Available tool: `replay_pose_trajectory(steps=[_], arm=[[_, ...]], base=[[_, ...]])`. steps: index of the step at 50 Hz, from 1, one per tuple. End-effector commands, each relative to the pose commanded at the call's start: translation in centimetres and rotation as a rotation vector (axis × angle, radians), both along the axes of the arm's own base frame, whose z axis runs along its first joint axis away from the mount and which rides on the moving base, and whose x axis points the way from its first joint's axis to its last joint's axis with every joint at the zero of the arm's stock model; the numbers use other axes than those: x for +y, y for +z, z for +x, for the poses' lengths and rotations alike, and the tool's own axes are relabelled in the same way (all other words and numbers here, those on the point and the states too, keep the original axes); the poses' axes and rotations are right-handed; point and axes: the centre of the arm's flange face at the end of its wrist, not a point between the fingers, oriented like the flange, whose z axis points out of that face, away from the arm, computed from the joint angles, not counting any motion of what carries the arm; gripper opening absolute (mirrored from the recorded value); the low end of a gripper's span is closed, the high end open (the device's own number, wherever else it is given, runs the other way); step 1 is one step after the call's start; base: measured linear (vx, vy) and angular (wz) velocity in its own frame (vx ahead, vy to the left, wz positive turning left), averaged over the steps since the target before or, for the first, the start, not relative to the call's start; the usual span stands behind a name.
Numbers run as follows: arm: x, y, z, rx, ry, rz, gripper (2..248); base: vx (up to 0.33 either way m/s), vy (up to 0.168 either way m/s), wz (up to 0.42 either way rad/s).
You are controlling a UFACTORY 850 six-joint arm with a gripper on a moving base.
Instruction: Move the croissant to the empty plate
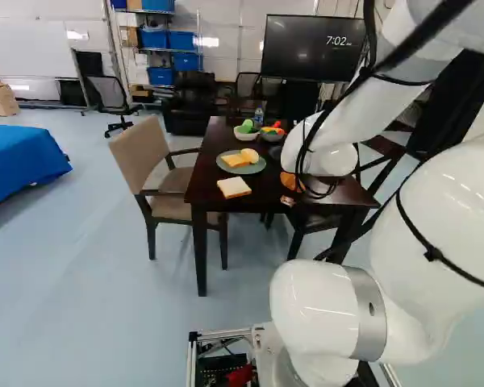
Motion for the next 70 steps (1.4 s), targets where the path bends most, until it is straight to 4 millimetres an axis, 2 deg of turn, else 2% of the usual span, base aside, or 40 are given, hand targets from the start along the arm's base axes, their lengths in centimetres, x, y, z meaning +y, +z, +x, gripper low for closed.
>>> replay_pose_trajectory(steps=[31, 56, 70], arm=[[-0.7, 1.9, 4.0, 0.191, 0.072, -0.043, 247], [-1.7, 3.4, 5.6, 0.408, 0.160, -0.145, 247], [-1.8, 4.5, 5.8, 0.527, 0.254, -0.223, 247]], base=[[0.000, 0.000, 0.000], [0.000, 0.000, 0.000], [0.000, 0.000, 0.000]])
